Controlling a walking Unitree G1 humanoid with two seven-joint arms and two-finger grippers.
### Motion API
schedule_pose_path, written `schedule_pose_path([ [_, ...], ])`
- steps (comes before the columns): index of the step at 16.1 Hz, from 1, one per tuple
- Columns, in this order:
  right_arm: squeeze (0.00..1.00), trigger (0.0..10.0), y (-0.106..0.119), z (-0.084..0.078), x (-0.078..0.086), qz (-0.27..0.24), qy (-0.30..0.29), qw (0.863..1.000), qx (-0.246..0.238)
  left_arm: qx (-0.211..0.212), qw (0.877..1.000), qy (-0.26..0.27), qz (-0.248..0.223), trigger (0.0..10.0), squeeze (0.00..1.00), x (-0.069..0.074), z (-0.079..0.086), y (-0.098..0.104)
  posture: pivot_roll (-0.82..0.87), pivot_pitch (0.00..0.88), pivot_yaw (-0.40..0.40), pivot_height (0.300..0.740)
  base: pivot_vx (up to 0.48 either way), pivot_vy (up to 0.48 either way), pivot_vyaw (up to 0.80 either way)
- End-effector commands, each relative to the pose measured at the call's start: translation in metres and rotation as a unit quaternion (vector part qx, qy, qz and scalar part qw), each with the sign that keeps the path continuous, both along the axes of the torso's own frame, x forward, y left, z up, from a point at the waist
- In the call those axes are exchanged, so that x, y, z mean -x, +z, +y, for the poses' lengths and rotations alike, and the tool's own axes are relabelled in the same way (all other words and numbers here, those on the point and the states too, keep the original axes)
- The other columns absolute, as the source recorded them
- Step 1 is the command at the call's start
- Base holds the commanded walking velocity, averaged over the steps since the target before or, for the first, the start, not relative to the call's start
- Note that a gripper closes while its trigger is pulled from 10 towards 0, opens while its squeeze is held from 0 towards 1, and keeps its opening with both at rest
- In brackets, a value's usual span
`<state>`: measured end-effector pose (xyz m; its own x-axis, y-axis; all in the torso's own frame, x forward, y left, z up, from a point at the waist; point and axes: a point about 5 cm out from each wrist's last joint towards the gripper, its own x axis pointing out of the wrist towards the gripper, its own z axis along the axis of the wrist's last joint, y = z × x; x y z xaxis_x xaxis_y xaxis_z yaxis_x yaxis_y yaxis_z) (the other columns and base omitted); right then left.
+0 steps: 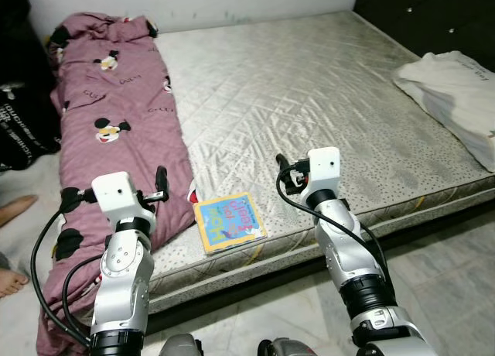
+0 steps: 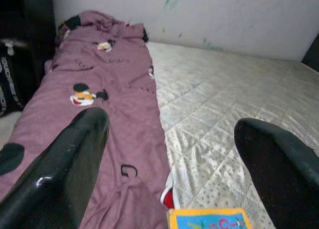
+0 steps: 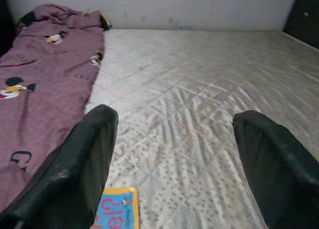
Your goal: Clean up the room
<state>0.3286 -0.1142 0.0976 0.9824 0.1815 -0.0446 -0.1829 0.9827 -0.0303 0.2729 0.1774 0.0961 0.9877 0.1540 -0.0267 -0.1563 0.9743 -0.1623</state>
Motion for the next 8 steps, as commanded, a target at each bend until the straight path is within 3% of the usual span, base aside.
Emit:
schedule_pose_path([
  [1,0.00,10.0,0.0008,-0.0038,0.0000,0.002,-0.006,1.000,-0.002,0.005,1.000,-0.004,-0.004,10.0,0.00,0.0001,-0.0014,0.0039,0.06,0.036,0.002,0.740,0.000,0.000,-0.80],
  [5,0.00,10.0,0.0009,-0.0052,0.0004,0.001,-0.010,1.000,0.000,0.008,1.000,-0.005,-0.002,10.0,0.00,0.0007,-0.0009,0.0044,0.06,0.042,0.005,0.740,0.000,0.000,-0.77],
  [8,0.00,10.0,0.0018,-0.0049,0.0002,-0.001,-0.007,1.000,0.005,0.015,1.000,-0.009,-0.003,10.0,0.00,0.0004,-0.0014,0.0046,0.07,0.046,0.003,0.740,0.000,0.000,0.00],
])
